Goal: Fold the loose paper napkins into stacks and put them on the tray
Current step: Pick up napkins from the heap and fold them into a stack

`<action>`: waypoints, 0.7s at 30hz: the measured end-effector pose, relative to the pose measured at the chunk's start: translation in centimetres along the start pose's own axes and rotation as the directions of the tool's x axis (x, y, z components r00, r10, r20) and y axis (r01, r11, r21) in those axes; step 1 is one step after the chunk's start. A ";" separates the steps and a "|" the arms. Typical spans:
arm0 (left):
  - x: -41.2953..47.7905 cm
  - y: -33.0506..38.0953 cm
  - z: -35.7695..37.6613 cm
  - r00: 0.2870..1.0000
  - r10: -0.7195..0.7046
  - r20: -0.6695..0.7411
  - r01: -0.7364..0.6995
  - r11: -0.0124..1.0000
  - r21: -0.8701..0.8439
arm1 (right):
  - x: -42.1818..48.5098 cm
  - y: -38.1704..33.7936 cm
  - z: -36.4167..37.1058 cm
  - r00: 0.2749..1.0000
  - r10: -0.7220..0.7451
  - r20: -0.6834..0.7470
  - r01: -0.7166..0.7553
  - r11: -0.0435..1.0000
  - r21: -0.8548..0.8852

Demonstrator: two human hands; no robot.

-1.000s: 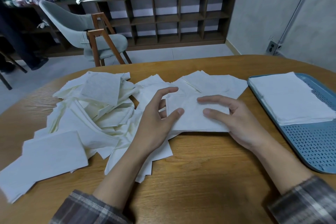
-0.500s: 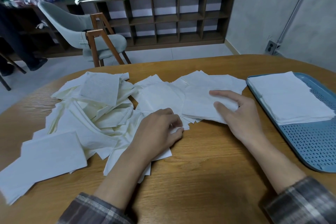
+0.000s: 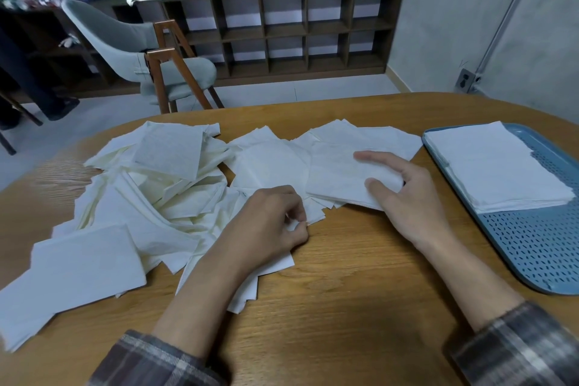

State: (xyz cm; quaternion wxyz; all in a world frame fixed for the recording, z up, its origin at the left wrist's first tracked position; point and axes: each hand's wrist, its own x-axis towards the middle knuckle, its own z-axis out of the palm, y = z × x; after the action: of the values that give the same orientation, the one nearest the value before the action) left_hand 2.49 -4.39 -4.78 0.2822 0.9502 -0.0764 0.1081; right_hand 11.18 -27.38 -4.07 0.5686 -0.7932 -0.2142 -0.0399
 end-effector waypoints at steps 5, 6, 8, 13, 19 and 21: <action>-0.1 0.5 -0.1 0.995 0.046 -0.089 -0.051 0.997 -0.062 | -0.1 -0.1 0.1 0.999 -0.022 0.032 0.023 1.000 -0.010; -0.1 0.6 -0.2 0.993 0.059 -0.103 -0.068 0.994 -0.080 | -0.1 0.0 0.1 0.999 -0.023 0.039 0.024 1.000 -0.018; -0.2 1.1 -0.4 0.988 0.065 -0.137 -0.082 0.989 -0.126 | 0.0 0.1 0.0 0.999 -0.016 0.046 0.018 0.999 -0.032; -0.5 2.4 -0.6 0.980 -0.005 -0.201 -0.062 0.943 -0.326 | -0.1 0.0 0.1 0.996 -0.039 0.075 0.039 0.999 0.001; -0.2 3.2 -0.8 0.986 -0.094 -0.138 -0.008 0.797 -0.604 | -0.4 -0.5 0.1 0.967 -0.091 0.240 0.084 0.996 0.039; -0.1 3.3 -1.0 0.986 -0.117 -0.122 0.009 0.756 -0.655 | -0.6 -0.8 0.1 0.945 -0.101 0.311 0.076 0.993 0.089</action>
State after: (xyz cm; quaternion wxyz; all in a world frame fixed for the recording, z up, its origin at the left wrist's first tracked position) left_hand 1.52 -6.56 -2.28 0.6036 0.7832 -0.0548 0.1387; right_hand 10.31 -27.26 -3.53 0.5545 -0.7569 -0.3389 0.0696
